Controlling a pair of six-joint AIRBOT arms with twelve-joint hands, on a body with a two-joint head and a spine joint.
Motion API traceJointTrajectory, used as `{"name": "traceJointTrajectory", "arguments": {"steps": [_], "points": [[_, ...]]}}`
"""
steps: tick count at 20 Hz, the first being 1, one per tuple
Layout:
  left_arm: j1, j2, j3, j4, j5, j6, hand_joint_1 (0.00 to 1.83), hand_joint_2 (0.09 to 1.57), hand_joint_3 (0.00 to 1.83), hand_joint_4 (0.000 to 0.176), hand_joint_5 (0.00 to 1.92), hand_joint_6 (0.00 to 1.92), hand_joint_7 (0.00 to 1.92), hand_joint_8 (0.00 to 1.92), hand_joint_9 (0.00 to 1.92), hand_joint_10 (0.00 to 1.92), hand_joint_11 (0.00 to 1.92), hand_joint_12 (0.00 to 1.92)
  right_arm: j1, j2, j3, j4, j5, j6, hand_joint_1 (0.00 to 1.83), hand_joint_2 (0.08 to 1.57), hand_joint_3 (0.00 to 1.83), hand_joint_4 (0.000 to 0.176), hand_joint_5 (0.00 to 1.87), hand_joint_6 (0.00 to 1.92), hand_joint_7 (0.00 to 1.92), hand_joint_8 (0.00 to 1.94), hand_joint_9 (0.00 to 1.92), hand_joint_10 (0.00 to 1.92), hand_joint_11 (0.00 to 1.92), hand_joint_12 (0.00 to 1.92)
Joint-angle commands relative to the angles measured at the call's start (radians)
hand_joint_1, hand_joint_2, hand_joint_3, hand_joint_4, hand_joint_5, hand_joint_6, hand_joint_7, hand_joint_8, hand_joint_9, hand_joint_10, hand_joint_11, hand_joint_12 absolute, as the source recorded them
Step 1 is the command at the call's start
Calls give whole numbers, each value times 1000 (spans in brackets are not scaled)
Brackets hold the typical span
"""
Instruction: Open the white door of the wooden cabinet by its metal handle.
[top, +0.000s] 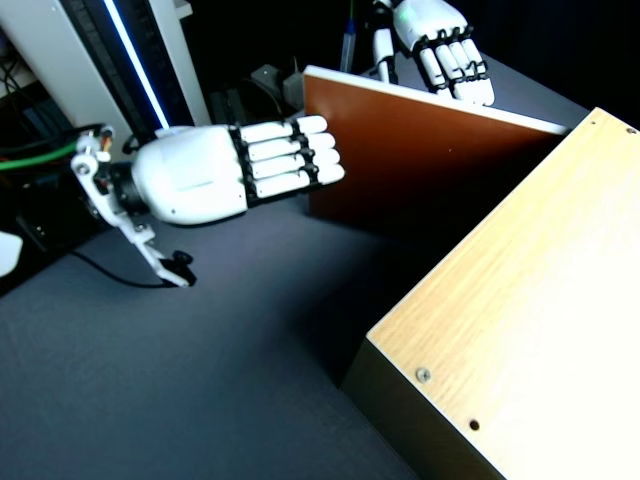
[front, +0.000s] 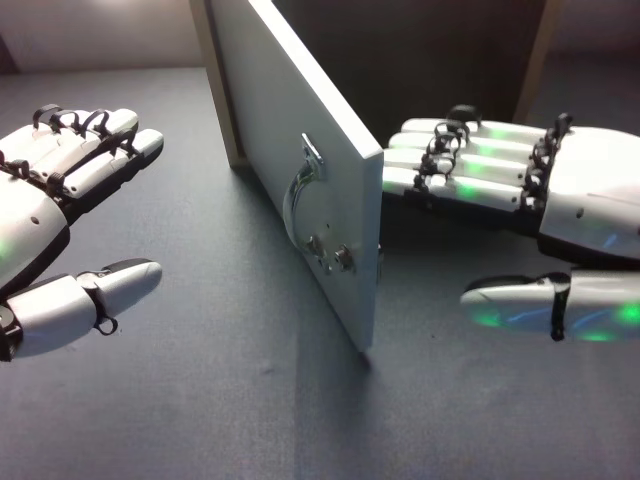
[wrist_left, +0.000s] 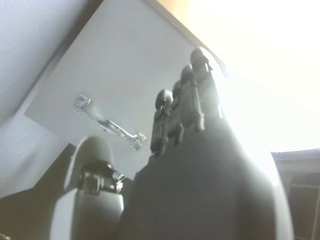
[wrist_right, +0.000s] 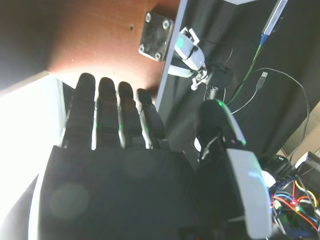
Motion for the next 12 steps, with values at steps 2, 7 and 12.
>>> {"name": "traceJointTrajectory", "arguments": {"steps": [2, 7, 12], "points": [[-3, 4, -1, -1, -120, -3, 141, 1260, 0, 0, 109, 0, 26, 0, 53, 0, 71, 139, 18, -9, 3, 27, 106, 7, 152, 1414, 0, 0, 0, 0, 0, 0, 0, 0, 0, 0], [-3, 4, -1, -3, -120, -3, 452, 1300, 11, 0, 123, 3, 62, 11, 71, 13, 71, 158, 29, -32, 11, 2, 95, 23, 121, 1424, 5, 0, 0, 0, 0, 0, 0, 0, 0, 0], [8, 5, 1, -18, -125, -3, 46, 1345, 5, 0, 58, 0, 26, 1, 24, 0, 0, 143, 48, -65, 21, -22, 92, 34, 2, 1456, 6, 0, 0, 0, 0, 0, 0, 0, 0, 0]]}}
